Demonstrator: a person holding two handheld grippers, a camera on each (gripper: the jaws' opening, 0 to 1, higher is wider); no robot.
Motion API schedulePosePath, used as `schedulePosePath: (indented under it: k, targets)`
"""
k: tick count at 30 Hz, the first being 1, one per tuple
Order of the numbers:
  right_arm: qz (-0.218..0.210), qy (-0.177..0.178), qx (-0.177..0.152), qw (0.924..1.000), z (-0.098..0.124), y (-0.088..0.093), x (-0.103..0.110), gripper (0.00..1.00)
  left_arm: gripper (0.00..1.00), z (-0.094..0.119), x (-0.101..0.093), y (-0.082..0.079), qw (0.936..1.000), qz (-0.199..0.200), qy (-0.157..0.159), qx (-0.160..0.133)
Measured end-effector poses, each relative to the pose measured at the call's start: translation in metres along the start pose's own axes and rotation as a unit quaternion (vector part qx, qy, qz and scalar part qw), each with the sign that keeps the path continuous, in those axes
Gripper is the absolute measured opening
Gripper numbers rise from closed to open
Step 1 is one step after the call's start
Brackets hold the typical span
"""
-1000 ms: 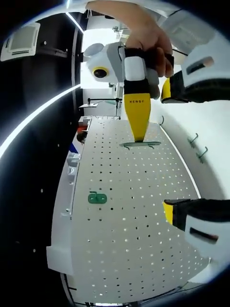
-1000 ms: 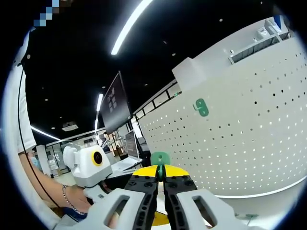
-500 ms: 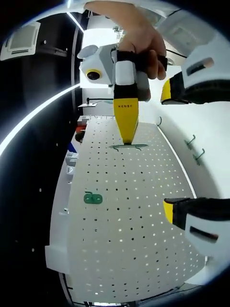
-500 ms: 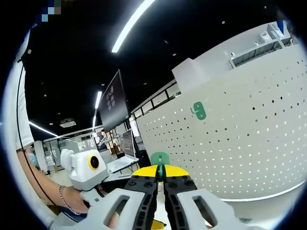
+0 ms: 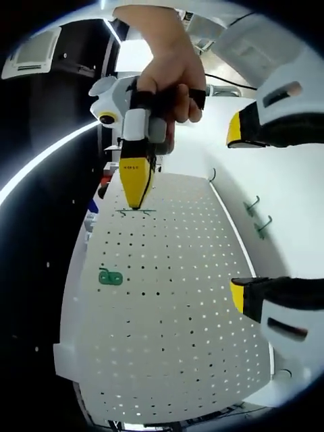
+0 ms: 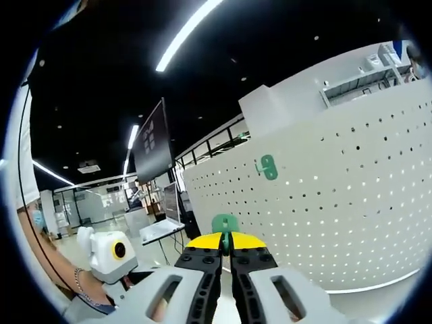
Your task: Insert the hook assembly into the mounting plate slot until the hook locks in place.
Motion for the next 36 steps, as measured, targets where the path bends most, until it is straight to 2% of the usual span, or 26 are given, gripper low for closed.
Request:
schedulePosePath:
  k: [10, 28, 36]
  targets:
    - [0.025, 0.019, -0.001, 0.9995, -0.005, -0.011, -0.008, 0.0, 0.78, 0.008, -0.005, 0.01, 0.9999, 0.006, 0.005, 0.012]
    - [0.069, 0.096, -0.019, 0.9928, -0.014, -0.042, -0.035, 0.0, 0.76, 0.022, -0.016, 0.031, 0.9994, 0.021, 0.004, 0.026]
    - [0.09, 0.119, -0.033, 0.9883, -0.025, -0.056, -0.04, 0.0, 0.75, 0.022, -0.017, 0.028, 0.9997, 0.017, 0.004, 0.02]
Point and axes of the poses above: the point that each gripper's makers call its tool centre point, and the gripper's own axes: z roughly backward along the fingers, x roughly to its left, y roughly out of its underside, the point moved 3 cm from there along z, roughly backward along the fingers, and after that the axes turned 12 degrees about -z, right-handed, at the moved point
